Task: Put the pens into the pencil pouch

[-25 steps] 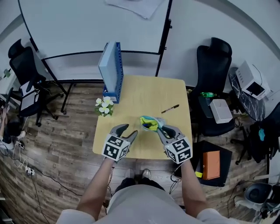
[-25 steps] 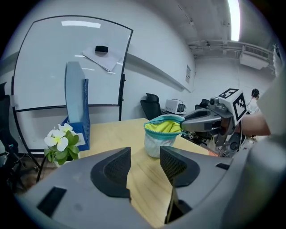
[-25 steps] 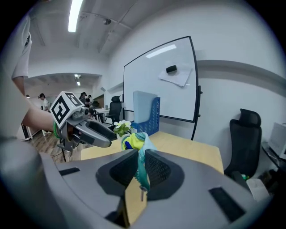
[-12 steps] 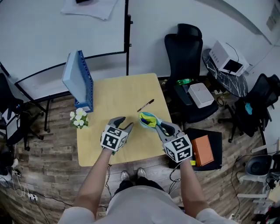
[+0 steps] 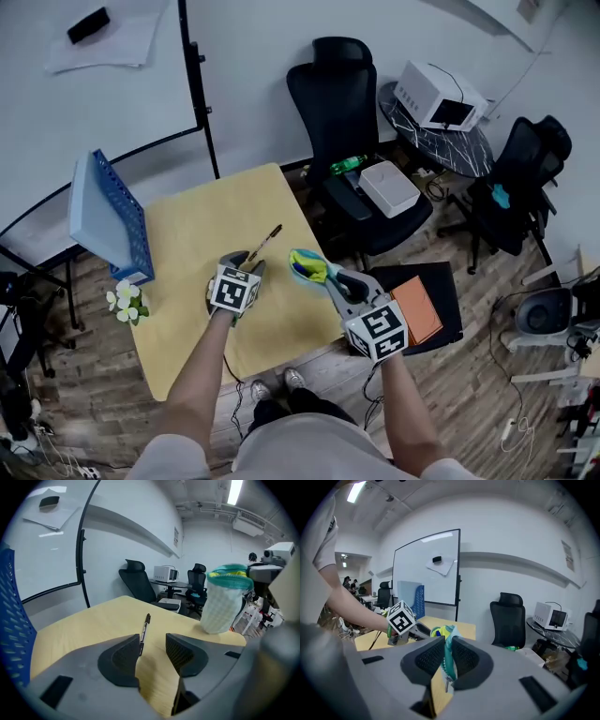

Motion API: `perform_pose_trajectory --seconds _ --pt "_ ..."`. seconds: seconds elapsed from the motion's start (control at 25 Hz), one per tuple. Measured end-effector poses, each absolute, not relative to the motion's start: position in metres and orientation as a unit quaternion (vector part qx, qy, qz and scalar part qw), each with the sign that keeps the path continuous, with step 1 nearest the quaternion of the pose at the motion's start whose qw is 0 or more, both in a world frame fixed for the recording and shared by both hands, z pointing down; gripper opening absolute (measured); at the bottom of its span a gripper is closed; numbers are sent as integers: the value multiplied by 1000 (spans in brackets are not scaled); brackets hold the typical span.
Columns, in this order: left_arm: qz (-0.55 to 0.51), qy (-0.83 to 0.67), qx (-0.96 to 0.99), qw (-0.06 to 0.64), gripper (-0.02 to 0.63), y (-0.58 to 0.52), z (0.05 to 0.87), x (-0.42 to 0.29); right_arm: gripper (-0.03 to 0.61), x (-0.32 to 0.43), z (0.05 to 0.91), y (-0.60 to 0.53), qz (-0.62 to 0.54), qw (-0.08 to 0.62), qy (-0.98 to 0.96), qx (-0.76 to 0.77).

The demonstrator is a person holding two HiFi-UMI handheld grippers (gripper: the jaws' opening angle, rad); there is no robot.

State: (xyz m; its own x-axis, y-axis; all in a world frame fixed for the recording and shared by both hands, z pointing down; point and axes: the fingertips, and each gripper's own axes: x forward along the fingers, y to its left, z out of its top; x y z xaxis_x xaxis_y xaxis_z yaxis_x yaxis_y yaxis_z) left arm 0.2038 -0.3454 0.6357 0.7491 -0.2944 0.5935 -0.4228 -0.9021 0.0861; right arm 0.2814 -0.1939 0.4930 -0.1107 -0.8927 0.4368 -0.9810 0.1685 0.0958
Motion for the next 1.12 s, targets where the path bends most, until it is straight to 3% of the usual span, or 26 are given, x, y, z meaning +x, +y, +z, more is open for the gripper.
perform_pose_trajectory --seconds 0.32,0.56,0.8,1.12 --pt "343 -194 912 118 161 -373 680 222 49 298 497 -193 126 192 -725 650" --pt "366 -190 904 112 46 -368 682 227 49 302 497 -200 126 191 -726 648" --pt "356 -184 909 117 43 -360 672 219 49 301 496 -203 125 192 -726 649" --pt "294 -189 932 100 41 -331 600 175 49 293 497 -210 118 194 -732 642"
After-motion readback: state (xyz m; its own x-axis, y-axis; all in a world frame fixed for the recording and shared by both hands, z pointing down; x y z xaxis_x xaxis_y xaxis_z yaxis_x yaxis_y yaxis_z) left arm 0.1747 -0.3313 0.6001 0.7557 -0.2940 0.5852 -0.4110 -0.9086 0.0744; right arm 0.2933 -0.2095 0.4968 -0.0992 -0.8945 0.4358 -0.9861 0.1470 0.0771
